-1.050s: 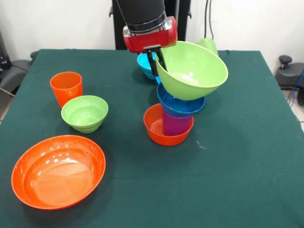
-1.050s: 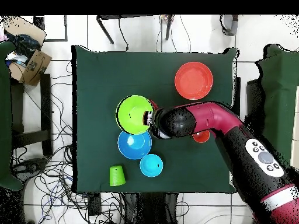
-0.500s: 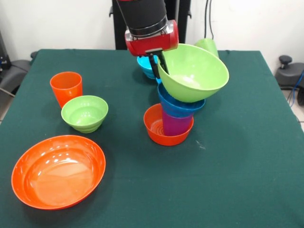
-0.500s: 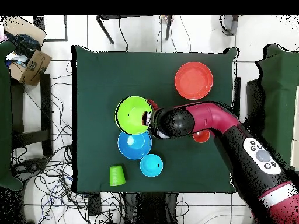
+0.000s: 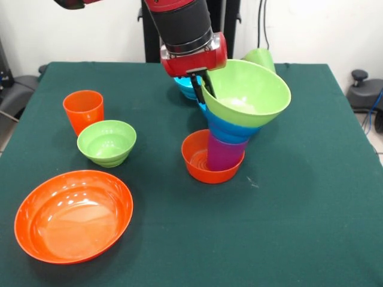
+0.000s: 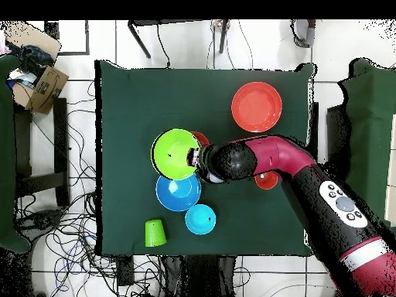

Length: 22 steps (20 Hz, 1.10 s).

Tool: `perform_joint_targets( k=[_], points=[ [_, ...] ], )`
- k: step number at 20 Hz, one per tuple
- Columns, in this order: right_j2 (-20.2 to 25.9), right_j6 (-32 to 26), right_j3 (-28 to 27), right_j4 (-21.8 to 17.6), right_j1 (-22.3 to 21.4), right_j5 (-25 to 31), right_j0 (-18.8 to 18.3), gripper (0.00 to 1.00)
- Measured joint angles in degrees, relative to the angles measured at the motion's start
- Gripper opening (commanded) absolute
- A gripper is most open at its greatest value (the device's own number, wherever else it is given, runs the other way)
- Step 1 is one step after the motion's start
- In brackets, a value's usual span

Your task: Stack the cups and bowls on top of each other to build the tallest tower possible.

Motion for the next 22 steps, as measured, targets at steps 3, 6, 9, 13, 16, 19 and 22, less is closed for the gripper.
perform_joint_targets(
  k=[3, 6, 9, 13, 16, 19, 22],
  points=[
    [-0.07, 0.0, -0.54, -0.01, -0.01, 0.0, 0.01, 0.0],
    [-0.13, 0.0, -1.36, -0.07, -0.01, 0.0, 0.01, 0.0],
    [-0.19, 0.0, -2.32, -0.21, 0.01, 0.0, -0.01, 0.0],
    [-0.25, 0.0, -3.45, -0.25, 0.16, 0.0, -0.02, 0.0],
    [-0.27, 0.0, -4.0, -0.25, 0.36, 0.01, -0.02, 0.0],
    [-0.29, 0.0, -4.74, -0.24, 0.73, 0.0, -0.02, 0.0],
    [-0.29, 0.0, -5.38, -0.23, 1.14, 0.0, -0.02, 0.0]
  ],
)
